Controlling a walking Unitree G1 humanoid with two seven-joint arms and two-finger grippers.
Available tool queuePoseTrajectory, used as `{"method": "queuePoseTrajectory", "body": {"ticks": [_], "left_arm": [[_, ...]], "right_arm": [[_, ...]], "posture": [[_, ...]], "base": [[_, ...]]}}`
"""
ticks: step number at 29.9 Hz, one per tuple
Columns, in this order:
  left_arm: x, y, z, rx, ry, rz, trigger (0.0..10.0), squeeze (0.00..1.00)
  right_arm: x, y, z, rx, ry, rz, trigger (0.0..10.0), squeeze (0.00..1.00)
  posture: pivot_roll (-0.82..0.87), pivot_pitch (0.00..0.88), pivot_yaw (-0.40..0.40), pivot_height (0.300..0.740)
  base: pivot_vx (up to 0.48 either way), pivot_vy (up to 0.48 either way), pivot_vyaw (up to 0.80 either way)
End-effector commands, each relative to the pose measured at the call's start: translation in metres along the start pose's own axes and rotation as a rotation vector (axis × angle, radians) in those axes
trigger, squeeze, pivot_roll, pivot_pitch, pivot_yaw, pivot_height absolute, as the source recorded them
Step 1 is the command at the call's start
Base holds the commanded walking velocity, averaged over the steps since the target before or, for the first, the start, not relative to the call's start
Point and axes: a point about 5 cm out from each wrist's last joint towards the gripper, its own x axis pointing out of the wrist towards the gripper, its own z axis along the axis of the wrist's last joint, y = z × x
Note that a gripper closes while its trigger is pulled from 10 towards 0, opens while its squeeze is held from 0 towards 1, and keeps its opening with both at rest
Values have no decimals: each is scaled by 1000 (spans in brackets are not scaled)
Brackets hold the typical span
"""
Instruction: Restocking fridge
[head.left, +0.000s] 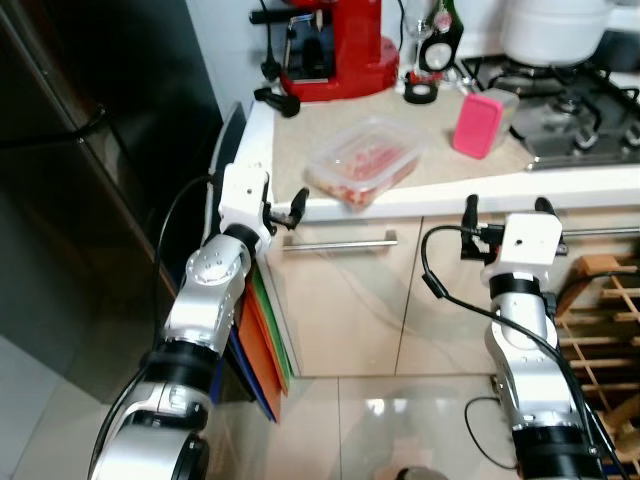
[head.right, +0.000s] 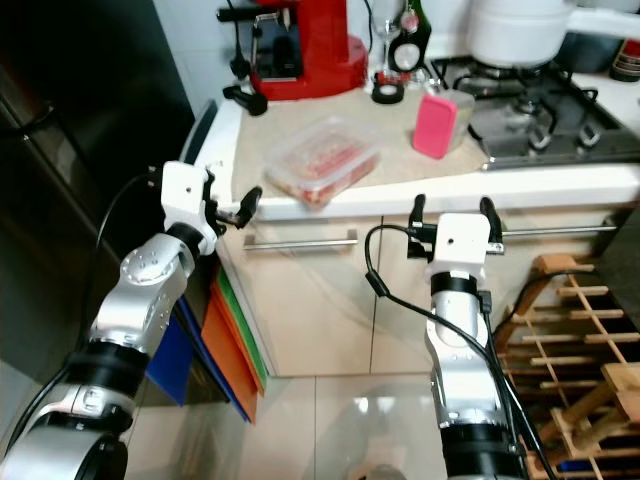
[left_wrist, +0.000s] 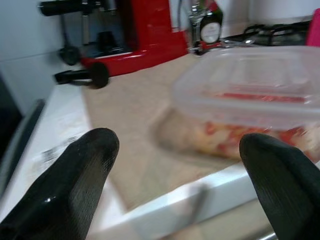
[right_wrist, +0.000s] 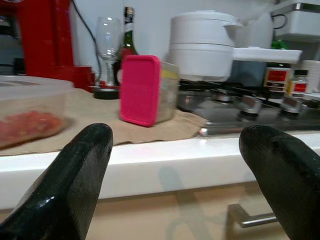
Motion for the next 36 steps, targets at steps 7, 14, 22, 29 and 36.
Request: {"method": "queuePoseTrajectory", "body": {"ticks": [7, 14, 22, 29, 36], "left_arm": [[-12, 5, -7, -94, -29, 123, 10000, 0], [-22, 5, -10, -85, -19, 173, 10000, 0], [-16, 0, 37, 80, -173, 55, 10000, 0], [-17, -18, 60, 81, -257, -28, 10000, 0], [-17, -26, 55, 57, -229, -78, 10000, 0]], "right_arm": [[11, 13, 2, 8, 11, 110, 10000, 0], [17, 18, -1, 35, 35, 140, 10000, 0], [13, 16, 9, 51, -25, 76, 10000, 0], [17, 5, 25, 86, -87, -20, 10000, 0], [20, 1, 31, 66, -121, -59, 10000, 0]], "posture": [[-71, 0, 35, 740], [-25, 0, -9, 740], [-20, 0, 7, 740], [-22, 0, 14, 740], [-20, 0, 13, 740]], "base": [[0, 0, 0], [0, 0, 0], [148, 0, 0], [469, 0, 0], [469, 0, 0]]}}
